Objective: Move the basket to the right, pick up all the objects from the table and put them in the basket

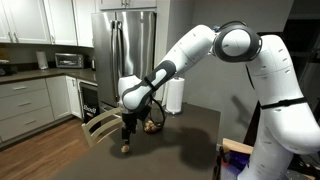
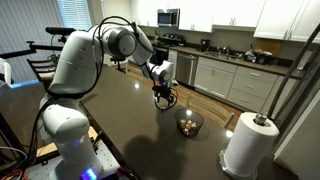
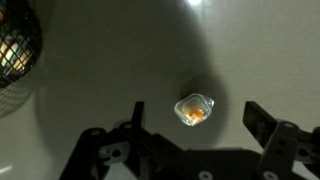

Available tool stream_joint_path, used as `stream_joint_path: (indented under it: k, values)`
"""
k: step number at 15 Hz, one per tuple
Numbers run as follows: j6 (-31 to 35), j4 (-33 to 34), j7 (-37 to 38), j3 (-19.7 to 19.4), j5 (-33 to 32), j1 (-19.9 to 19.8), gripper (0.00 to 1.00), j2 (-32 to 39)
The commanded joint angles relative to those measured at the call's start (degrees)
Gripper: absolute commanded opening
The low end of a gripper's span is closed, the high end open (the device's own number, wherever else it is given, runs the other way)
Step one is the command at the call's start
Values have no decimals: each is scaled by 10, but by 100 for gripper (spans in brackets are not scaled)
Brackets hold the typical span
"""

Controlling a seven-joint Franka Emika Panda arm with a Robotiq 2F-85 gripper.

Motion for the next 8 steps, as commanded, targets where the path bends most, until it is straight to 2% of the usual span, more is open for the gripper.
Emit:
stream_joint_path:
  k: [1, 8]
  values:
    - [-30, 49, -32, 5, -4, -12, 100, 33]
    - [-63, 97, -69, 13, 1, -19, 100, 77]
